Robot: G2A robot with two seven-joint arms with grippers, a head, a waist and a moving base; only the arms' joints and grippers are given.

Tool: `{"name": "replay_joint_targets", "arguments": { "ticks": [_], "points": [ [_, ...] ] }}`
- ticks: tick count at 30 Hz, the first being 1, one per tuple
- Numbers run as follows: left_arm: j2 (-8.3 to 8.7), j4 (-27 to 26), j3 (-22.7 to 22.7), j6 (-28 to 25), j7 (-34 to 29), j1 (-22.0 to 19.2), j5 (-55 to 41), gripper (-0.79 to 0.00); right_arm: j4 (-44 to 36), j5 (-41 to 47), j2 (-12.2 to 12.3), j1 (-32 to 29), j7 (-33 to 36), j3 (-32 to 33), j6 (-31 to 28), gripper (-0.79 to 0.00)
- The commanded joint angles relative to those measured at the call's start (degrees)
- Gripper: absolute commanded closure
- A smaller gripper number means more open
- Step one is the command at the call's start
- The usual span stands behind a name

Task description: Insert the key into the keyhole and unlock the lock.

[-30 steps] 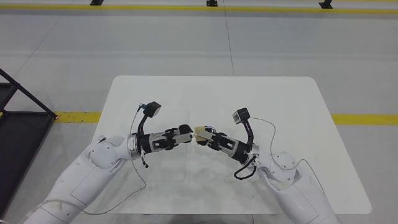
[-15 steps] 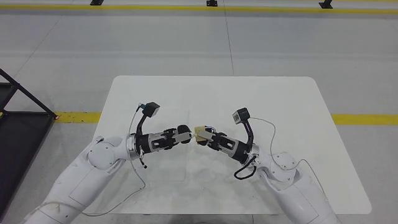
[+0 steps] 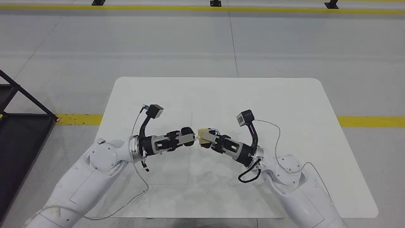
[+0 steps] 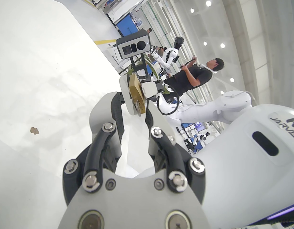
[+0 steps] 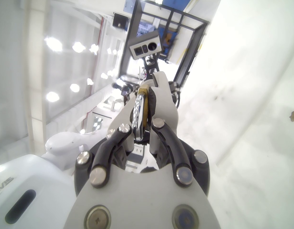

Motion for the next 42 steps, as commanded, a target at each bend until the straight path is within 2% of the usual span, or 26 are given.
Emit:
{"name": "replay_joint_targets", "arguments": {
  "ticks": [1,7,15,17,18,19,29,42],
  "points": [
    [-0.09,-0.27,-0.03,0.42,-0.14,0.07,0.08,-0.240,0.00,0.00,0.00,0.00,0.00,0.00,0.00,0.000],
    [-0.24,-1.05,-0.46,1.44,-0.73,0.43,0.29,-0.225,0.00,0.00,0.00,0.00,0.00,0.00,0.00,0.000],
    [-0.41,-1.54,-1.13,2.12,-0.99,1.05,0.78,-0.139,0.00,0.00,0.00,0.00,0.00,0.00,0.00,0.000],
    [-0.47,-1.65,-1.32,2.05,-0.99,1.24,1.07,-0.099,0.00,0.00,0.00,0.00,0.00,0.00,0.00,0.000],
    [-0.49,-1.72,-1.33,2.03,-1.06,1.29,1.16,-0.028,0.00,0.00,0.00,0.00,0.00,0.00,0.00,0.000],
    [-0.53,-1.79,-1.42,1.97,-1.06,1.36,1.38,0.000,0.00,0.00,0.00,0.00,0.00,0.00,0.00,0.000],
    [-0.80,-2.73,-2.34,0.94,0.79,1.67,6.44,0.000,0.00,0.00,0.00,0.00,0.00,0.00,0.00,0.000],
    [-0.90,-6.19,-4.79,-2.98,7.45,4.10,20.21,0.000,0.00,0.00,0.00,0.00,0.00,0.00,0.00,0.000]
  ]
}}
